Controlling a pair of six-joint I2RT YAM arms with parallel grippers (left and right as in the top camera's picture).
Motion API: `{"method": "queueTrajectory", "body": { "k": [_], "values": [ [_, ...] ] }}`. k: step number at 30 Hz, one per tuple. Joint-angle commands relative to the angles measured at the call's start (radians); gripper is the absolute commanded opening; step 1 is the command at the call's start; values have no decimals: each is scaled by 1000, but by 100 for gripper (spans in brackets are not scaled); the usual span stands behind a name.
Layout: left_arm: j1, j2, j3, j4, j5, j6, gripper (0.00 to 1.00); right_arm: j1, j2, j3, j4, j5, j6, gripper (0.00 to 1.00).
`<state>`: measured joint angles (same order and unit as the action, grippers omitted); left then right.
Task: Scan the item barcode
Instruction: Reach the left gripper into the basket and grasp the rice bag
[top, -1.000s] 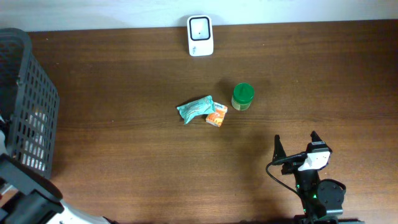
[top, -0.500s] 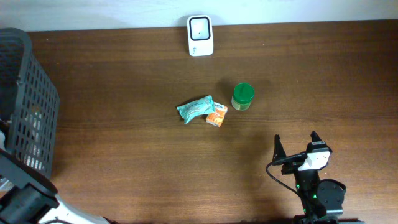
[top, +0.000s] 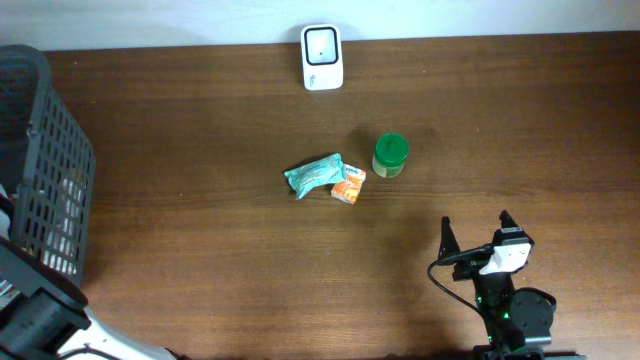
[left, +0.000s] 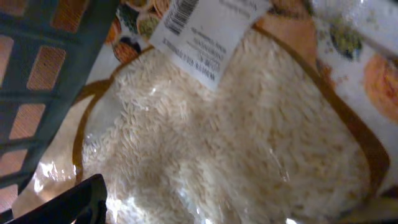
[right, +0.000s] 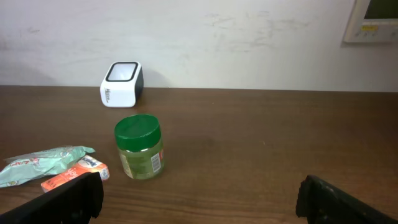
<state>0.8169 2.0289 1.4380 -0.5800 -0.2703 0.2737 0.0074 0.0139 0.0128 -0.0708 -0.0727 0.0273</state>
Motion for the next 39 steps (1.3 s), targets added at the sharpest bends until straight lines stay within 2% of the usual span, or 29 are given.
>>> {"method": "queueTrajectory", "body": {
  "k": [1, 7, 11, 12, 15, 22, 34, 38, 39],
  "values": [
    [13, 87, -14, 5, -12, 20, 87, 6, -7, -7, -2, 5, 4, 98],
    [20, 127, -14, 31, -53, 20, 65, 6, -7, -7, -2, 5, 4, 98],
    [20, 127, -14, 36, -68, 20, 28, 6, -7, -7, -2, 5, 4, 98],
    [20, 126, -14, 36, -68, 20, 24, 6, -7, -7, -2, 5, 4, 98],
    [20, 126, -14, 23, -68, 20, 2, 6, -7, -7, -2, 5, 4, 98],
    [16, 66, 3, -41, -112, 19, 0, 6, -7, -7, -2, 5, 4, 98],
    [-31, -330, 5, -41, -121, 21, 0, 6, -7, -7, -2, 5, 4, 98],
    [-68, -441, 8, -34, -201, 27, 0, 6, -7, -7, -2, 5, 4, 98],
    [-82, -468, 14, -29, -216, 61, 0, 6, -7, -7, -2, 5, 4, 99]
  ]
}}
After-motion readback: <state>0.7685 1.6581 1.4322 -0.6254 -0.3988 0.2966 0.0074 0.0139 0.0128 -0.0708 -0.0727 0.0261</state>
